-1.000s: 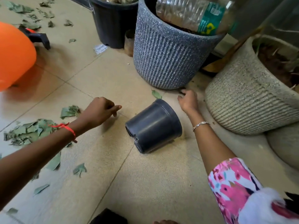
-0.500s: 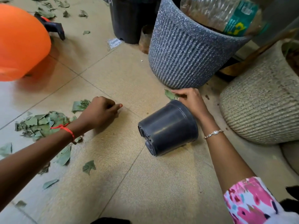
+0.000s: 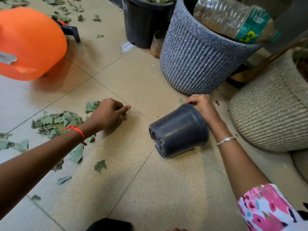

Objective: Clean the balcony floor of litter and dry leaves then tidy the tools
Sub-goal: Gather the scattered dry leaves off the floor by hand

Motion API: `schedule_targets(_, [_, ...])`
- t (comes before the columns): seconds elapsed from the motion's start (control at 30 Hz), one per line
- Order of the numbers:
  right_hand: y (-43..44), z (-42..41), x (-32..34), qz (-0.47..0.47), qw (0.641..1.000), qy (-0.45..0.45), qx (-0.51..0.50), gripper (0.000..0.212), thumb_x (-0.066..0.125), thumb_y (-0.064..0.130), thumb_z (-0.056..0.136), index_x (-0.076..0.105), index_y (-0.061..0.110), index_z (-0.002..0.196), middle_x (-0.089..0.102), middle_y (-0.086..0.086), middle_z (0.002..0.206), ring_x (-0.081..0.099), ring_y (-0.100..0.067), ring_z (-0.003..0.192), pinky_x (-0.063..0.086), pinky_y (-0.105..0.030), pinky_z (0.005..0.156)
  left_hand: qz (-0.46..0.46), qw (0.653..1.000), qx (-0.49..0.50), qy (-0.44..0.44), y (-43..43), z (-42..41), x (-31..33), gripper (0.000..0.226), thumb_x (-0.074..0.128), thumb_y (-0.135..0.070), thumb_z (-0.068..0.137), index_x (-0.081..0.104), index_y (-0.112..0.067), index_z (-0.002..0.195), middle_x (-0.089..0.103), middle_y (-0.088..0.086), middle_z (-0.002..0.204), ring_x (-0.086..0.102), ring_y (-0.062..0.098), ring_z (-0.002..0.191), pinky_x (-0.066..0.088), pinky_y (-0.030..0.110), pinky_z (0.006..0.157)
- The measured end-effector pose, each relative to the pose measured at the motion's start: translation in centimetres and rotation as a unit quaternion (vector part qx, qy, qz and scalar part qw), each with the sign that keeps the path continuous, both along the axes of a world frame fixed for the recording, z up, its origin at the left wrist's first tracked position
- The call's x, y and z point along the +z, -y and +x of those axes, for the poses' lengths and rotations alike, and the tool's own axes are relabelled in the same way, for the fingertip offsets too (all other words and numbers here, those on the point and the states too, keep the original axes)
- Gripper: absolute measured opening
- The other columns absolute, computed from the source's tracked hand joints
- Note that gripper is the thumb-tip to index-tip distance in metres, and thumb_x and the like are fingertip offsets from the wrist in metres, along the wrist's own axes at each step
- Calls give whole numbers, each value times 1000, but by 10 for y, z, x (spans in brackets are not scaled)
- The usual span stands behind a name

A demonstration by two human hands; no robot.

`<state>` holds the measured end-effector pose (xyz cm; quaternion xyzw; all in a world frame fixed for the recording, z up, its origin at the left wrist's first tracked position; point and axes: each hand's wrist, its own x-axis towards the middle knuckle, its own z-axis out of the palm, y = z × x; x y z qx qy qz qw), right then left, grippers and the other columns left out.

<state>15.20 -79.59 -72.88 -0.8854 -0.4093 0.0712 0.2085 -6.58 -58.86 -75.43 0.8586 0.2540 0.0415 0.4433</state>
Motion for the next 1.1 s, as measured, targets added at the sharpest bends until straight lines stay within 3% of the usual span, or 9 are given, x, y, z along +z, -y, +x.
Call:
schedule_targets(0.07, [-6, -5, 23, 62, 996, -15, -64, 17, 70, 4, 79, 72, 2, 96, 70, -5, 89, 57, -3, 67, 41, 1, 60, -12, 1000, 8, 10, 0, -6, 4, 36, 50, -30, 94, 64, -10, 67, 44, -2, 47, 31, 7, 34, 25, 14, 37])
schedule_targets(0.2, [-31, -44, 79, 216, 965, -107, -102, 18, 72, 10, 79, 72, 12, 97, 71, 5, 85, 64, 1, 73, 50, -11, 71, -29, 996, 80, 36, -3, -22, 15, 39, 51, -31, 95, 63, -11, 64, 32, -4, 44, 23, 7, 32, 21, 17, 38])
schedule_targets(0.3, [-64, -102, 90, 248, 953, -165, -45, 21, 70, 3, 78, 70, 11, 98, 68, 8, 78, 63, 4, 67, 49, -10, 67, -186, 964, 177, 76, -1, -38, 21, 38, 49, -29, 97, 61, -10, 65, 33, -3, 45, 25, 8, 35, 23, 19, 38])
schedule_targets(0.43, [-110, -190, 62, 237, 954, -182, 21, 16, 64, -7, 75, 74, 1, 85, 70, -8, 81, 63, -11, 69, 49, -17, 69, -560, 760, 292, 151, 9, -61, 26, 43, 36, -23, 98, 53, -12, 61, 27, -6, 42, 23, 6, 33, 18, 13, 34])
schedule_targets(0.53, [-127, -241, 44, 193, 961, -178, 86, 20, 57, -8, 78, 72, -1, 88, 68, -11, 94, 61, -20, 88, 43, -20, 82, -624, 660, 363, 207, 11, -82, 29, 49, 32, -11, 87, 56, -11, 44, 45, 0, 42, 43, 11, 34, 36, 12, 39])
schedule_targets(0.63, [-133, -265, 39, 136, 951, -238, 141, 33, 51, -8, 80, 70, 4, 104, 64, -7, 115, 57, -16, 108, 42, -18, 95, -653, 580, 413, 259, 9, -103, 26, 46, 26, -15, 92, 57, -11, 58, 55, 3, 50, 56, 13, 48, 48, 16, 49])
schedule_targets(0.8, [-130, -259, 45, 222, 878, -421, 56, 33, 49, -11, 86, 68, 10, 104, 65, -4, 116, 63, 4, 82, 48, -5, 64, -649, 597, 407, 238, 12, -132, 29, 29, 41, -16, 80, 55, -8, 56, 49, 3, 51, 47, 12, 40, 37, 14, 41])
schedule_targets(0.93, [-106, -255, 2, 188, 933, -306, -13, 32, 49, 18, 94, 53, 14, 125, 45, -3, 141, 43, -16, 131, 43, -22, 99, -644, 594, 414, 247, -1, -151, 24, 42, 39, -18, 87, 43, -15, 46, 34, -4, 44, 32, 7, 33, 20, 13, 28])
schedule_targets(1.1, [-72, -295, -57, 8, 994, -81, 73, 100, 22, 81, 77, 5, 14, 149, -6, -11, 157, -9, -21, 144, 7, -44, 119, -587, 632, 443, 244, -10, -174, 18, 34, 40, -20, 94, 37, -17, 60, 30, -5, 47, 28, 6, 35, 17, 15, 30])
